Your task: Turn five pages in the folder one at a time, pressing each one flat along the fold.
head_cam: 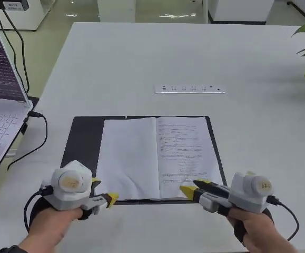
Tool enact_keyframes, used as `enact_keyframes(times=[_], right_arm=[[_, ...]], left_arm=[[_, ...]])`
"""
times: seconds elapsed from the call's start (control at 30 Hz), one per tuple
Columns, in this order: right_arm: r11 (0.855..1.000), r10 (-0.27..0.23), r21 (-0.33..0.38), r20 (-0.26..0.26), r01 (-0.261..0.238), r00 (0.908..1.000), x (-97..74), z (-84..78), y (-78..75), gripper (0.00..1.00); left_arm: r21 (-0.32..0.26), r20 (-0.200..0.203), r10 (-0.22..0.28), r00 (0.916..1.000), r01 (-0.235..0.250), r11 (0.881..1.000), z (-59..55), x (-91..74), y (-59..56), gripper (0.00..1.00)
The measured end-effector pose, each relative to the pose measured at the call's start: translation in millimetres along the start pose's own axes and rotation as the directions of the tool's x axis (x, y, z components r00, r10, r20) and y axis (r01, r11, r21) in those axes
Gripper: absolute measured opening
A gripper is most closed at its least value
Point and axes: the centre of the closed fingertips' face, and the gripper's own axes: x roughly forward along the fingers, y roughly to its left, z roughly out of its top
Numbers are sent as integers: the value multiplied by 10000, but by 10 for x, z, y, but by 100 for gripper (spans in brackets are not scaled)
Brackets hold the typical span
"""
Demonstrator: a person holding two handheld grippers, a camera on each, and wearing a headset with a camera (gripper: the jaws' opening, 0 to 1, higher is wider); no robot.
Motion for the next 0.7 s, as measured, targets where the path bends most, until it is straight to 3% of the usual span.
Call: enact_keyframes(times=[0.3, 0.7], right_arm=[[9994, -112, -308, 486, 127, 9988, -111, 230, -61, 38], [9952, 45, -981, 510, 5, 9987, -257, 276, 10, 45]], left_arm=[[54, 226, -17, 9997, 16, 10000, 97, -95, -1, 41], [362, 813, 105, 9966, -135, 9993, 211, -352, 60, 48]])
